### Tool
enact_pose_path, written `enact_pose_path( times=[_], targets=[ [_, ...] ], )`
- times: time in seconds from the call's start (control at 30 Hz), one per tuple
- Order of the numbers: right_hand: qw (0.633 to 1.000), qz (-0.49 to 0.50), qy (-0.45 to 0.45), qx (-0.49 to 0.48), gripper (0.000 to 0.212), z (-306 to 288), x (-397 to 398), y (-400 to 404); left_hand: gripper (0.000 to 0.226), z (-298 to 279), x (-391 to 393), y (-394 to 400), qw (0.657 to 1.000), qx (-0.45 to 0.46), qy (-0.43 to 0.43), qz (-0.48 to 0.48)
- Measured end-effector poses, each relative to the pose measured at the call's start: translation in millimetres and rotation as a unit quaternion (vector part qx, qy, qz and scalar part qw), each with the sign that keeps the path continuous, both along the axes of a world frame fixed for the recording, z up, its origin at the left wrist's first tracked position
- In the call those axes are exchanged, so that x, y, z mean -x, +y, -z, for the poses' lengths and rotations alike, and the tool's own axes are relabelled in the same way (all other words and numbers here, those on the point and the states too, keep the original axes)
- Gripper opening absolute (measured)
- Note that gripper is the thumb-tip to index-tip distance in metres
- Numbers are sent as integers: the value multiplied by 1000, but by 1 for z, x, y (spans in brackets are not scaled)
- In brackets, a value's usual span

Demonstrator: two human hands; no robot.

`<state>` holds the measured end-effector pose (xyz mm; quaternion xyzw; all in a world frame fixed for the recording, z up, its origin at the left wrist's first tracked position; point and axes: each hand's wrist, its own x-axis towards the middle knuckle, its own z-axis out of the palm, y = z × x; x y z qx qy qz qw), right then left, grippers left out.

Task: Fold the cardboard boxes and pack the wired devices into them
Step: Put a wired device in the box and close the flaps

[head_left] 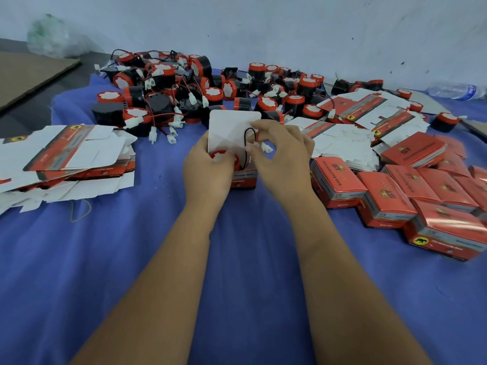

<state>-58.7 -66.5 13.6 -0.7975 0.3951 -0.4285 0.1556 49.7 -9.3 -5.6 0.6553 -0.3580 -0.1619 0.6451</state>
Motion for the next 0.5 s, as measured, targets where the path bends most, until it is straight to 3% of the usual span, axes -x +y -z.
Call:
enact_pose_path(
  times=[0.2, 0.5],
  targets=[
    [997, -8, 16, 76, 30, 2, 4, -1, 34, 0, 0, 0, 1000, 7, 1, -1],
    [996, -49, 29, 72, 8, 7, 2, -3, 22, 0, -1, -1, 999, 6, 42, 11]
  ],
)
